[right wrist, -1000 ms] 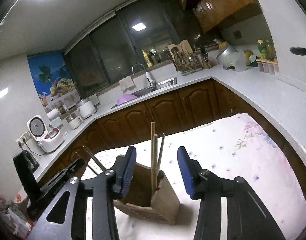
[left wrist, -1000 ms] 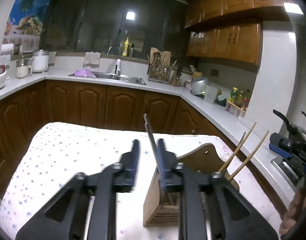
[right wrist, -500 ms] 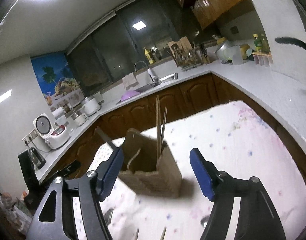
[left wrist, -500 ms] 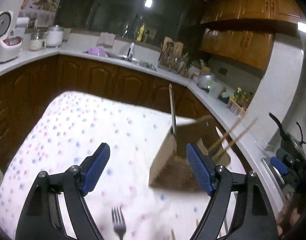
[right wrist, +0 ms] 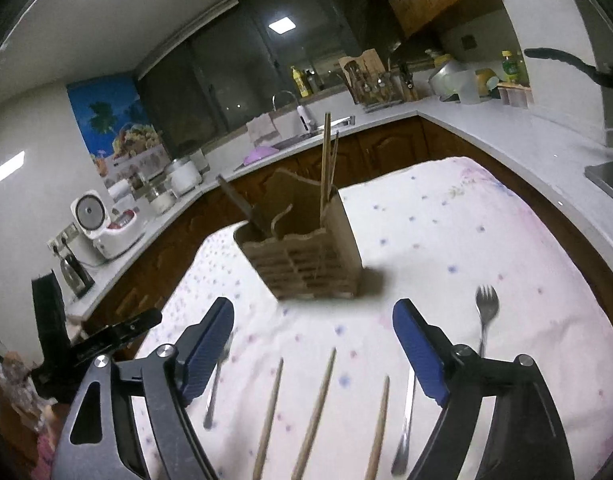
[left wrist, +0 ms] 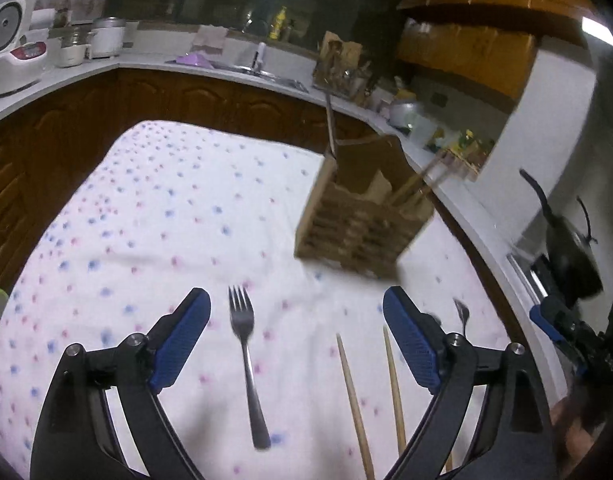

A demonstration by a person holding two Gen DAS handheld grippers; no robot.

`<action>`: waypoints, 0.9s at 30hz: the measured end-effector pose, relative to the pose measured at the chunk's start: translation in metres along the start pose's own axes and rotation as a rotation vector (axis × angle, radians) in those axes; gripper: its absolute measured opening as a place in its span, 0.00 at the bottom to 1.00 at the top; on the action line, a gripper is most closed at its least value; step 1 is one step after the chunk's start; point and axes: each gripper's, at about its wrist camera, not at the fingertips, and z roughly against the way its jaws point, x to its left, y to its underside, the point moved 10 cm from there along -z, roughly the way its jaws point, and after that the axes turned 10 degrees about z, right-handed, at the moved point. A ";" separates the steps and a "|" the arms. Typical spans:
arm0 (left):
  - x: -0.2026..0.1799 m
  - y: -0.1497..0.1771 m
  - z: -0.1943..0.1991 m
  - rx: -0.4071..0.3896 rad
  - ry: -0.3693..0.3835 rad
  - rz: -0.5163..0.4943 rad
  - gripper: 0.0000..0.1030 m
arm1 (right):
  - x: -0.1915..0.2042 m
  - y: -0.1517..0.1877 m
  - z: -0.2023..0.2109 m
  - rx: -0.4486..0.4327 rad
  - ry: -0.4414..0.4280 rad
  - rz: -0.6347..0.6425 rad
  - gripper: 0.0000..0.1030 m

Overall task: Organize utensils
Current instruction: 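Close the left tool on a wooden chopstick while the right tool grasps another wooden chopstick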

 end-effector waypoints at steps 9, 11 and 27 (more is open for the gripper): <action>0.007 0.049 0.000 0.095 -0.083 -0.041 0.92 | 0.006 0.044 0.013 0.066 0.015 0.009 0.81; 0.012 0.056 0.001 0.097 -0.110 -0.055 0.93 | 0.006 0.053 0.012 0.088 0.027 0.015 0.85; 0.020 0.077 0.004 0.123 -0.159 -0.080 0.93 | -0.003 0.080 0.006 0.135 0.041 -0.016 0.98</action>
